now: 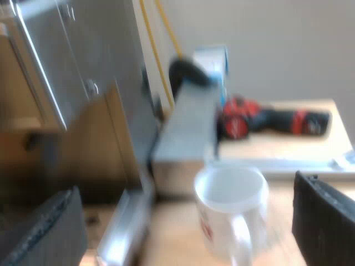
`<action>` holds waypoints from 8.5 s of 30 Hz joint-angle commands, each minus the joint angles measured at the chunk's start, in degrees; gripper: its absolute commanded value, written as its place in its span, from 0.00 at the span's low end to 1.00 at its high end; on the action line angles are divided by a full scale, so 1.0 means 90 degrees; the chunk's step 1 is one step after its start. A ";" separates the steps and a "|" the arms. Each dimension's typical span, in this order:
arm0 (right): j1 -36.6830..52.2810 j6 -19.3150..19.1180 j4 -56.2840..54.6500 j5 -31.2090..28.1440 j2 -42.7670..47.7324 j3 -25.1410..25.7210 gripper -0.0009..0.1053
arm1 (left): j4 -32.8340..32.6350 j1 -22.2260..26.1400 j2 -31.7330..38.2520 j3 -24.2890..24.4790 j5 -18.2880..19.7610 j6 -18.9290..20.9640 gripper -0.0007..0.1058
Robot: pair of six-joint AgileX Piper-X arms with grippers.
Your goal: Place mug into machine
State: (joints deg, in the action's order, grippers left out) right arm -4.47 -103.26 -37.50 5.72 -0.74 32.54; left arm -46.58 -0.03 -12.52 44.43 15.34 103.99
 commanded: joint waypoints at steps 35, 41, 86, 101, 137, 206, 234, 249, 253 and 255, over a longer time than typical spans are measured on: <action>-0.0013 -0.0751 -0.1603 -0.0180 -0.0369 -0.0681 0.75 | 0.1023 -0.1776 -0.0079 -0.2733 0.2879 -0.1371 0.86; -0.0013 -0.0751 -0.1245 -0.0180 -0.0736 -0.0899 0.75 | 0.1398 -0.1776 -0.0091 -0.3172 0.3067 -0.1444 0.86; -0.0024 -0.0340 0.7580 -0.0636 -0.7442 -0.2173 0.75 | 0.2357 -0.1776 -0.2444 -0.3249 0.3429 -0.1876 0.86; -0.0024 -0.0340 0.8181 -0.0636 -0.9223 -0.1178 0.75 | 0.2441 -0.1776 -0.2444 -0.3249 0.2541 -0.1876 0.86; -0.0283 -0.0701 0.3968 -0.0636 -0.5094 -0.0887 0.01 | 0.3818 -0.1776 -0.2444 -0.3249 0.1633 -0.1829 0.86; -0.5310 0.0732 0.6380 -0.2828 -0.9312 0.1021 0.01 | 0.5248 -0.1776 -0.2444 -0.3914 0.1417 -0.1437 0.86; -0.5310 0.0786 0.6566 -0.2946 -0.9329 0.0937 0.48 | 0.5248 -0.1776 -0.2444 -0.3914 0.1417 -0.1437 0.86; -0.5310 0.0651 0.8183 -0.2726 -0.9599 0.0218 0.46 | 0.5248 -0.1776 -0.2444 -0.3914 0.1417 -0.1437 0.86; -0.5310 0.0587 0.8875 -0.2722 -0.9970 0.0218 0.46 | 0.5248 -0.1776 -0.2444 -0.3914 0.1417 -0.1437 0.86; -0.5310 0.0587 0.9174 -0.2740 -1.0173 0.0249 0.46 | 0.5248 -0.1776 -0.2444 -0.3914 0.1417 -0.1437 0.86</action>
State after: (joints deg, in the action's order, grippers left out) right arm -52.38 -97.22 42.80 -19.10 -91.63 34.56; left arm -0.65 -15.74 -34.66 9.16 27.74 90.40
